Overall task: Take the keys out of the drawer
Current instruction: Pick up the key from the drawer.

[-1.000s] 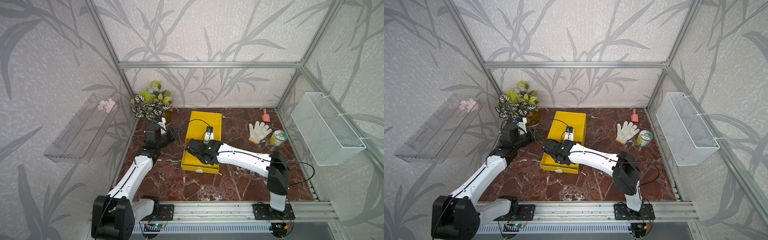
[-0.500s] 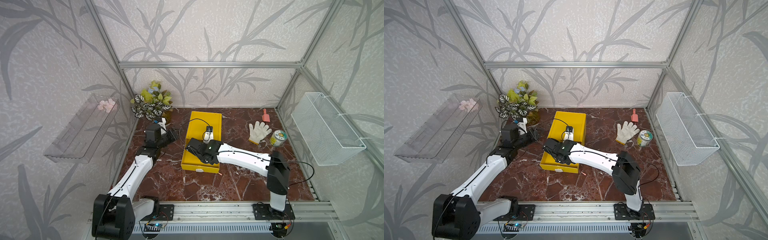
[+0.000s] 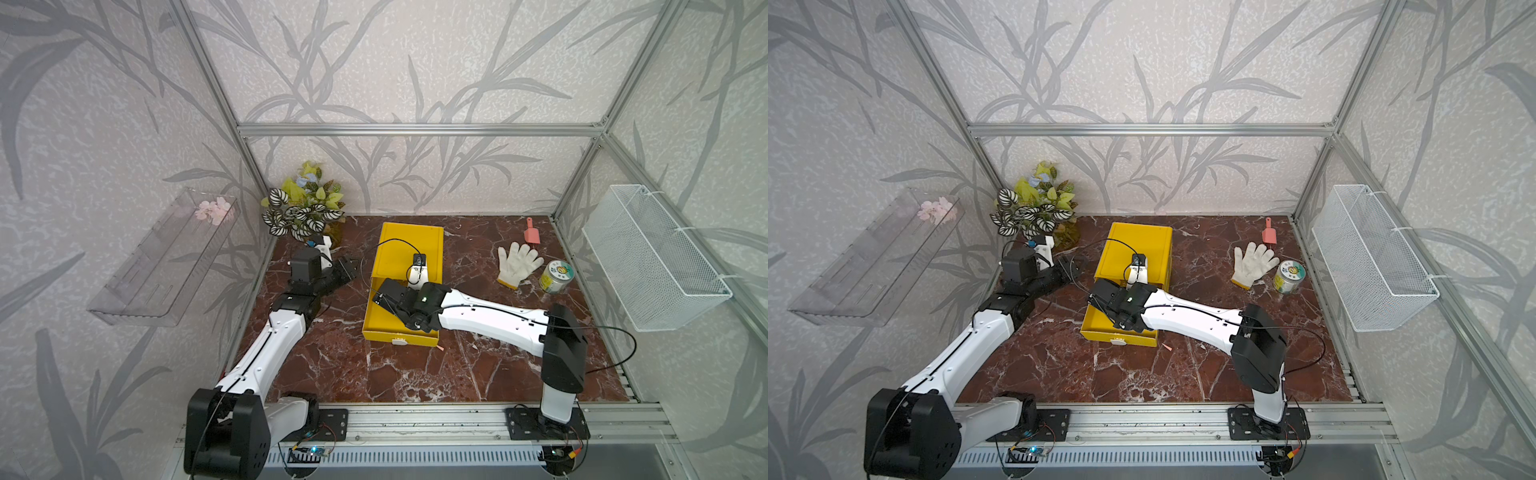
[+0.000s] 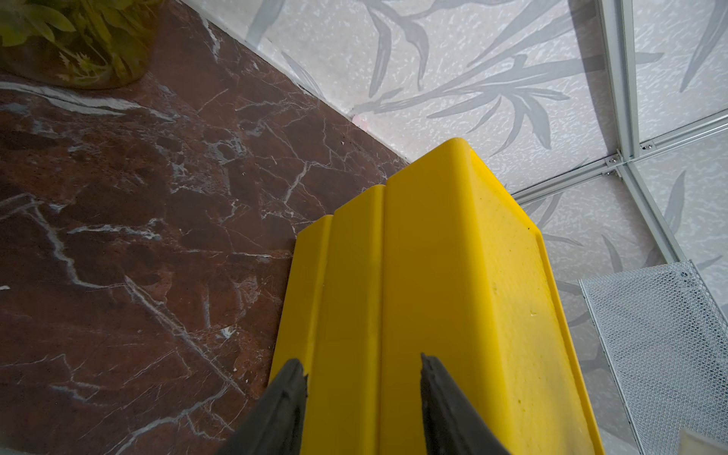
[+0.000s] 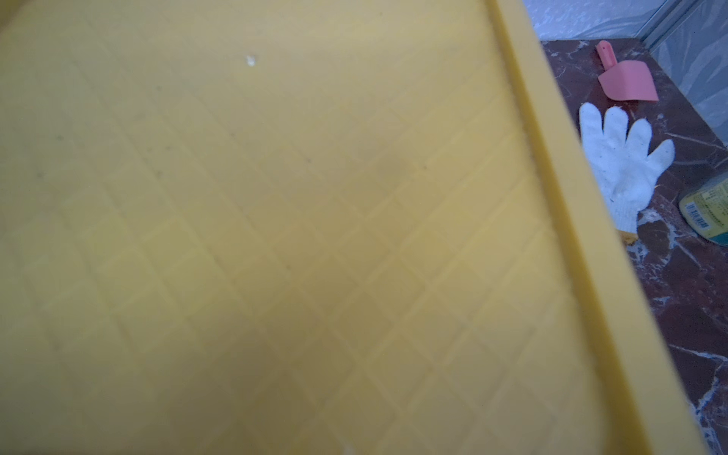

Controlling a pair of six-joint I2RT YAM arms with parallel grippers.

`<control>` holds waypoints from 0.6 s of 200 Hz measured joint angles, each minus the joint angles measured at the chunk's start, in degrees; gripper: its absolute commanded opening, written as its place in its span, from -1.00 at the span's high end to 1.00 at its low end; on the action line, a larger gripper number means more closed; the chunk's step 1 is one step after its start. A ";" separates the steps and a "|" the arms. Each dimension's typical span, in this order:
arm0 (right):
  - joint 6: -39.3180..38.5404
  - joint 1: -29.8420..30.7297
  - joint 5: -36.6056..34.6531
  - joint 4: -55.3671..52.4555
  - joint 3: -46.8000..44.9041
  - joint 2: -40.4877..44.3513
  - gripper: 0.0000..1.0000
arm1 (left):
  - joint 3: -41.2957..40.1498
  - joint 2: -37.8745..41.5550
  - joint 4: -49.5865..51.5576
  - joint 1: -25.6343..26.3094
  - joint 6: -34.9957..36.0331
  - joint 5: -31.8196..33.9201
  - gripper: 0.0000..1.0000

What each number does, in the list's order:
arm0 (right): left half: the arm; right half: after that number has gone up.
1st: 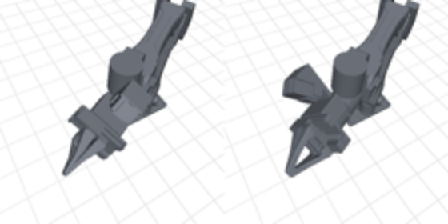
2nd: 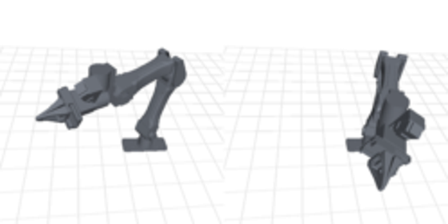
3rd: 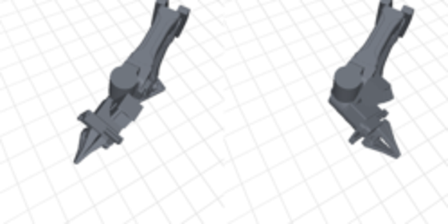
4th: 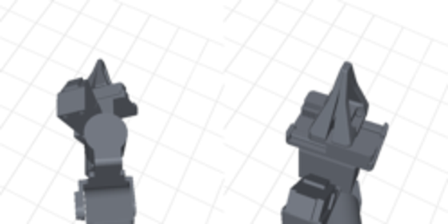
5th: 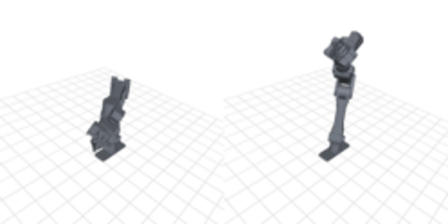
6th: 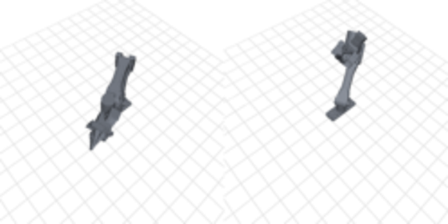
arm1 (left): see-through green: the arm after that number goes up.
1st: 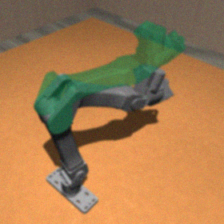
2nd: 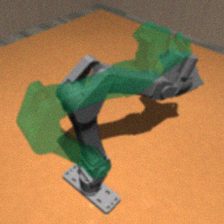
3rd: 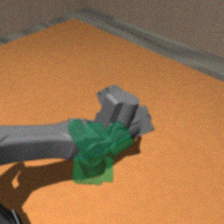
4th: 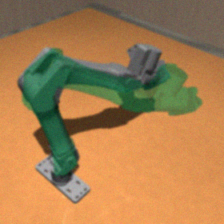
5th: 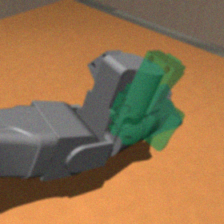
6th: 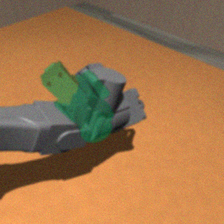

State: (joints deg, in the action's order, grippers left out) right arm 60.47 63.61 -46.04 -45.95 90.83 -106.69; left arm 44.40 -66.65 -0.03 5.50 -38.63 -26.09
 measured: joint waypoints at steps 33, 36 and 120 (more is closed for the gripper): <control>-0.59 0.79 0.00 -0.33 0.00 0.85 1.00 | -0.02 0.00 0.00 0.00 0.00 0.00 0.02; -0.68 0.90 0.00 -0.35 0.00 1.01 1.00 | 0.00 0.00 0.00 0.00 0.00 0.00 0.02; -2.08 2.95 -0.52 -0.55 -2.40 8.74 1.00 | 0.00 0.00 0.00 0.00 0.00 0.00 0.02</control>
State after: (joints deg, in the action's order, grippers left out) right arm 58.39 66.57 -46.57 -46.50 88.42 -97.95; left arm 44.40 -66.65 -0.03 5.50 -38.63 -26.09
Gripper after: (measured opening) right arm 0.044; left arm 0.491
